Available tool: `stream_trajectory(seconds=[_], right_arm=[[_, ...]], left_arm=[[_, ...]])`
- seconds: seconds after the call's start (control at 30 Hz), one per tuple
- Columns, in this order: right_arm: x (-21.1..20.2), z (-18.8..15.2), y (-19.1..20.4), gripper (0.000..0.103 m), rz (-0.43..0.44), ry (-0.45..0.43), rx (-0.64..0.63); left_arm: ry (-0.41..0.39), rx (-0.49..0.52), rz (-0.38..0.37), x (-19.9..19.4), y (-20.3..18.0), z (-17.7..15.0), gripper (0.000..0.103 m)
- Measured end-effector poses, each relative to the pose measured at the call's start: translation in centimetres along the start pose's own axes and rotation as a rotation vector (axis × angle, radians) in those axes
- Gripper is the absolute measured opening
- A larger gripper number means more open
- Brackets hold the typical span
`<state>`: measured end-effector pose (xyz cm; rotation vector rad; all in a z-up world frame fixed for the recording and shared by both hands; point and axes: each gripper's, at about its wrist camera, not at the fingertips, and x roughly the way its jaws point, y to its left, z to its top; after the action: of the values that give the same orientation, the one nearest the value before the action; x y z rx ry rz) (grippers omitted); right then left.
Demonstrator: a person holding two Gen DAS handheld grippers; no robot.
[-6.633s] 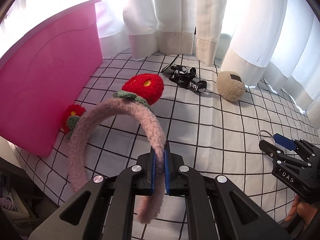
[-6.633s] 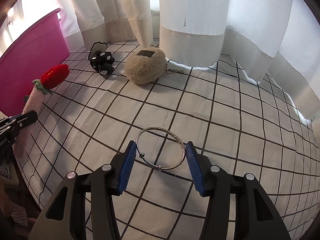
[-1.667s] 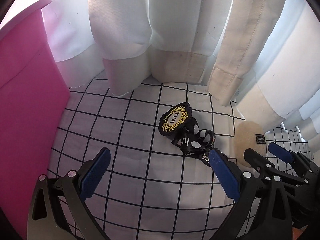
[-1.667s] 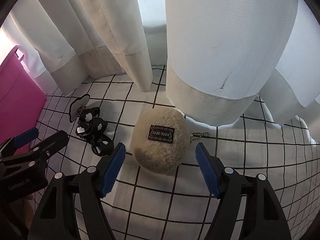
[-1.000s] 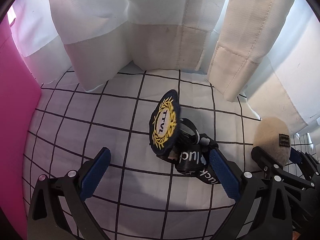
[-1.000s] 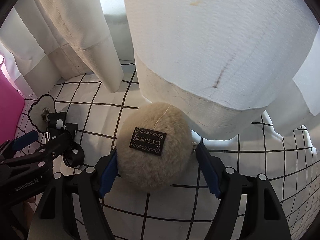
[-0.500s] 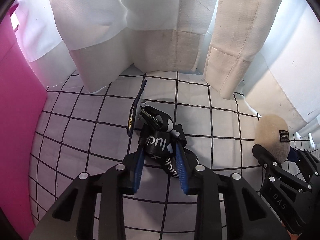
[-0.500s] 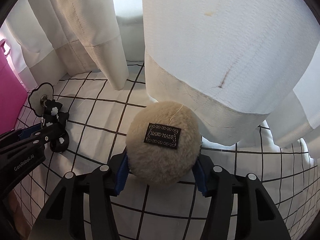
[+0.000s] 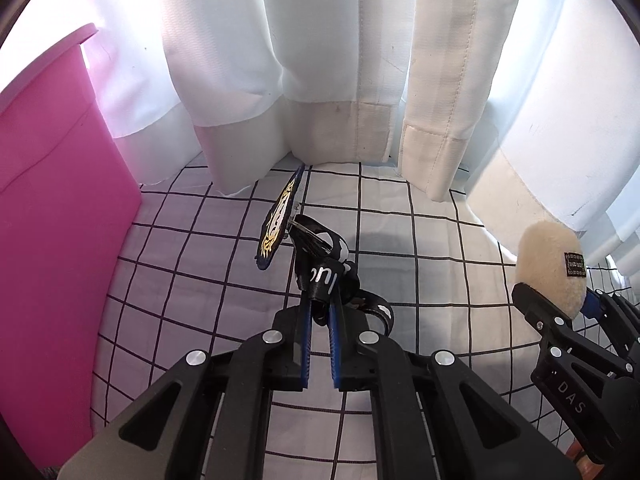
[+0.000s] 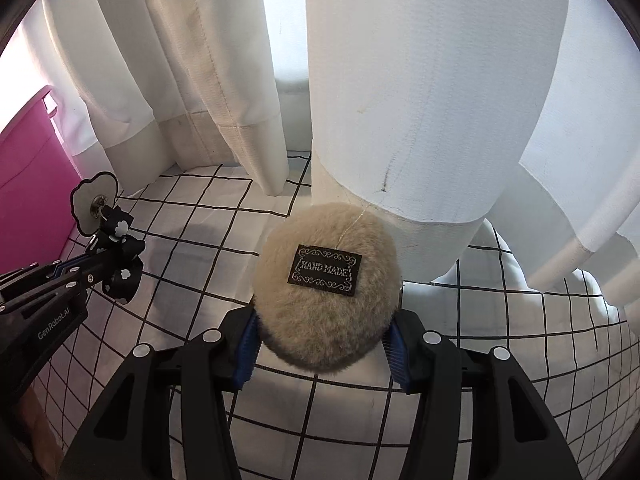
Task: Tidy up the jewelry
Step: 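Grasp the black lanyard with the left tool while the right tool grasps the beige pouch, then carry the lanyard and pouch into the pink tub and open both tools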
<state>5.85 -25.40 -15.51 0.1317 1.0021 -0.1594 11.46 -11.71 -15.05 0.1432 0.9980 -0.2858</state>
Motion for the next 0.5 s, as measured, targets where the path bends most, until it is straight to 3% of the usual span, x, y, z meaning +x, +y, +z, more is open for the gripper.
stream_trajectory(seconds=[0.27,0.5], right_arm=[[-3.3,-1.1,0.2,0.051,0.016,-0.04,-0.001],[-7.2,-0.1,0.4,0.051,0.037,-0.086,-0.016]], left_arm=[[-0.059,-0.015,-0.001,-4.7,0.6,-0.4,0.008],[-0.118,-0.019,0.02,-9.1,1.8,-0.1,0.008]])
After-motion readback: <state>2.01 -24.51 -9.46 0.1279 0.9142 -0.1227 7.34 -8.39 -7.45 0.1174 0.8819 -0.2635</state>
